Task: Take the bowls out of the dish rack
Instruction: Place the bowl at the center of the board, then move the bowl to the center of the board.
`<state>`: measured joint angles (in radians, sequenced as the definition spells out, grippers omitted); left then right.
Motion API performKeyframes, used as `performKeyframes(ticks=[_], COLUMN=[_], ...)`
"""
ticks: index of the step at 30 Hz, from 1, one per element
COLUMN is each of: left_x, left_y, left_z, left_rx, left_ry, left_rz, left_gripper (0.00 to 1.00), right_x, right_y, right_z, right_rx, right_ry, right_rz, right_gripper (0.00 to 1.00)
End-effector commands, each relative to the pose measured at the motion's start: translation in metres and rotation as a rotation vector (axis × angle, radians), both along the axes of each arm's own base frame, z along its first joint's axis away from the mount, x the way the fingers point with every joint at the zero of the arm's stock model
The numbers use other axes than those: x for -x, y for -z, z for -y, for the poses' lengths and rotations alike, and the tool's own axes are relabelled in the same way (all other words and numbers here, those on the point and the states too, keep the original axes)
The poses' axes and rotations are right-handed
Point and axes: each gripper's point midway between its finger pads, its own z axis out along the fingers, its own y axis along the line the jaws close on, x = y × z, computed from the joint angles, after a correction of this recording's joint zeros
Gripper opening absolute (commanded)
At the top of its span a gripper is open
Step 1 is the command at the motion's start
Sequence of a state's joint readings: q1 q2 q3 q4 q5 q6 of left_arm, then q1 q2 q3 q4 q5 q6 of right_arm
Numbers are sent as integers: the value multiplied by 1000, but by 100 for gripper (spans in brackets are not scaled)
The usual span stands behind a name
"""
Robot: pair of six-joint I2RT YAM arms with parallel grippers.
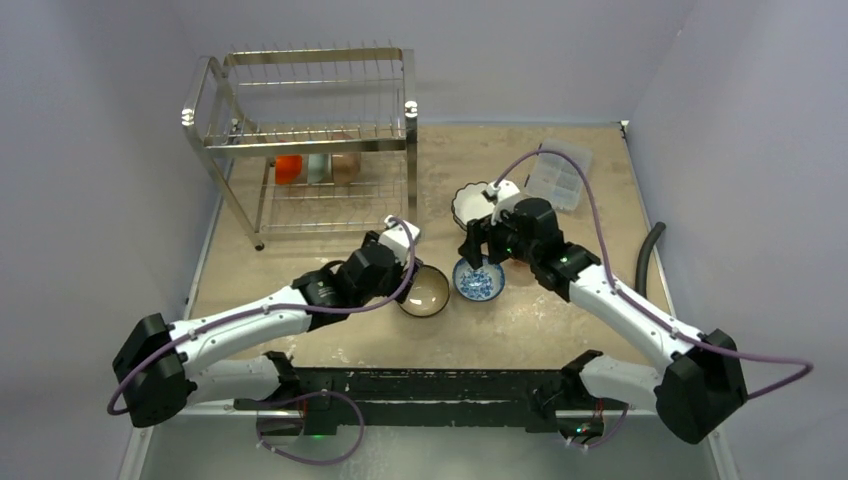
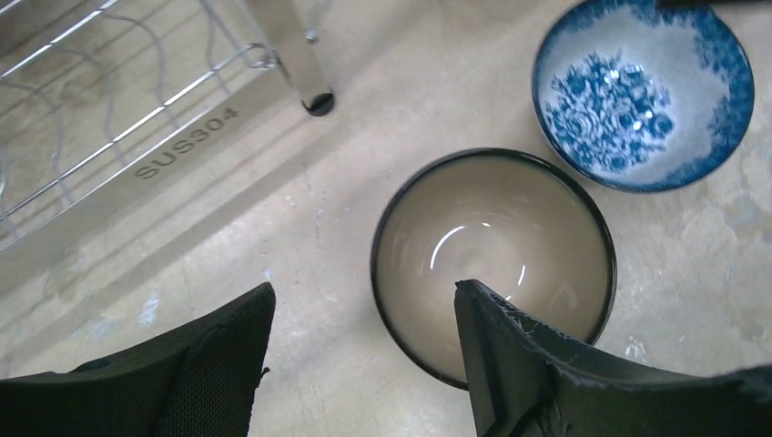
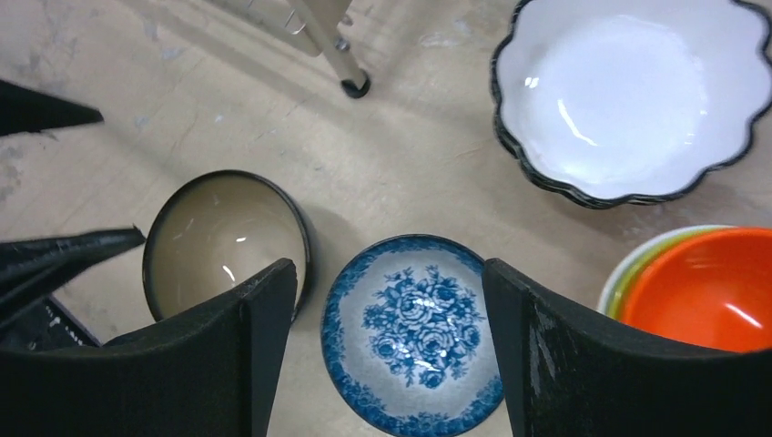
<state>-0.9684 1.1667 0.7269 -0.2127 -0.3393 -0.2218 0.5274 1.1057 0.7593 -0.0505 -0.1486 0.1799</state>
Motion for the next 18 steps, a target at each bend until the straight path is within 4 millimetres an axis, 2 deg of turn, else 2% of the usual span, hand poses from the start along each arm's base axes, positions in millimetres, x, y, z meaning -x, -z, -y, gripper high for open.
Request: performKeyframes(ticks=[1, 9, 15, 18], left_x=[-14, -14, -13, -12], left_y=[-22, -16, -27, -31], left_z=[-17, -61, -97, -107], left_rx=[113, 143, 191, 202], left_ry=[-142, -343, -488, -522], left_rz=[70, 121, 212, 240], left_gripper=[72, 75, 77, 79], right_x=[2, 5, 10, 8], right_y=[-3, 30, 54, 66], right_z=[-27, -62, -82, -85], right_rx=[55, 147, 198, 226], right_ry=[-85, -191, -263, -267], right_rz=[10, -68, -117, -141], right_gripper=[76, 63, 55, 45])
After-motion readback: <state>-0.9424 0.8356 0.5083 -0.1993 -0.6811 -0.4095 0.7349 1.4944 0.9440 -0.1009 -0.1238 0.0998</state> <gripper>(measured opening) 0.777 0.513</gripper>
